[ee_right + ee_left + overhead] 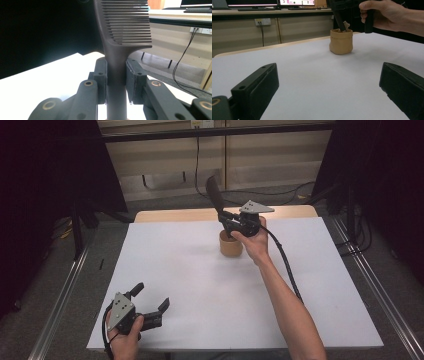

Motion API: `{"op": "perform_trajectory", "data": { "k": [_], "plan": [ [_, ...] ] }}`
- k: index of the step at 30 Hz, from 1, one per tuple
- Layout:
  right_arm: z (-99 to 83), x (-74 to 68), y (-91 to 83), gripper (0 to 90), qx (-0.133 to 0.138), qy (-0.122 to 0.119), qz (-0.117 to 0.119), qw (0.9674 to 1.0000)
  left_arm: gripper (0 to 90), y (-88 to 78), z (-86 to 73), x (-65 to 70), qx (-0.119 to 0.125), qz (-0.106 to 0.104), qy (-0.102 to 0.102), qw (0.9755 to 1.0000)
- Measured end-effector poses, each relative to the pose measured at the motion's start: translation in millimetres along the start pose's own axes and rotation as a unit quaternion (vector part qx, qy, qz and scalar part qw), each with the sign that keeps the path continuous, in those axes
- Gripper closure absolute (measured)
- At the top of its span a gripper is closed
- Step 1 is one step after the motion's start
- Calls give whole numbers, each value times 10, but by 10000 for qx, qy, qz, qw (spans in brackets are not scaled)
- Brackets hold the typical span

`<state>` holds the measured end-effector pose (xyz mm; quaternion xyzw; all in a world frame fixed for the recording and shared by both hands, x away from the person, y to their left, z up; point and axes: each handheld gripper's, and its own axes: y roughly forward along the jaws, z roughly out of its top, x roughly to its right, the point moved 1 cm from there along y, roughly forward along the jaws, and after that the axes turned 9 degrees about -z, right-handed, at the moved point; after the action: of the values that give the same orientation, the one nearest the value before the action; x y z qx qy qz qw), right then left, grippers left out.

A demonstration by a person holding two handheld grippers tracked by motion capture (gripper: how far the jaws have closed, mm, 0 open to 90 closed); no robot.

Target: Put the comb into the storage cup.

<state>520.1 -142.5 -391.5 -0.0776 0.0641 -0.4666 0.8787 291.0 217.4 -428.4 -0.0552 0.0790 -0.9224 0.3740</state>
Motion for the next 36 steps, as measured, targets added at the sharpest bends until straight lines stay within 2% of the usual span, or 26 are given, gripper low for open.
{"op": "perform_trajectory", "data": {
  "k": [2, 15, 18, 24, 30, 36],
  "plan": [
    [-30, 4, 23, 722, -63, -36, -99, 9999, 25, -5, 5, -3, 15, 18, 16, 10000],
    [-128, -20, 47, 722, -179, -153, -21, 9997, 25, -5, 8, -1, 64, 1, -5, 10000],
    [-117, -46, 46, 722, -125, -126, 17, 9998, 25, -1, 3, -3, 11, -6, 3, 10000],
    [-134, -66, 28, 722, -148, -128, 54, 9998, 25, -5, 6, 0, 65, -8, -10, 10000],
    [-167, -82, -11, 722, -173, -128, 51, 9998, 25, -1, 7, -2, 20, -12, 37, 10000],
    [-199, -83, -35, 721, -216, -124, 16, 9997, 25, 6, 1, 4, 18, -30, -1, 10000]
  ]
}}
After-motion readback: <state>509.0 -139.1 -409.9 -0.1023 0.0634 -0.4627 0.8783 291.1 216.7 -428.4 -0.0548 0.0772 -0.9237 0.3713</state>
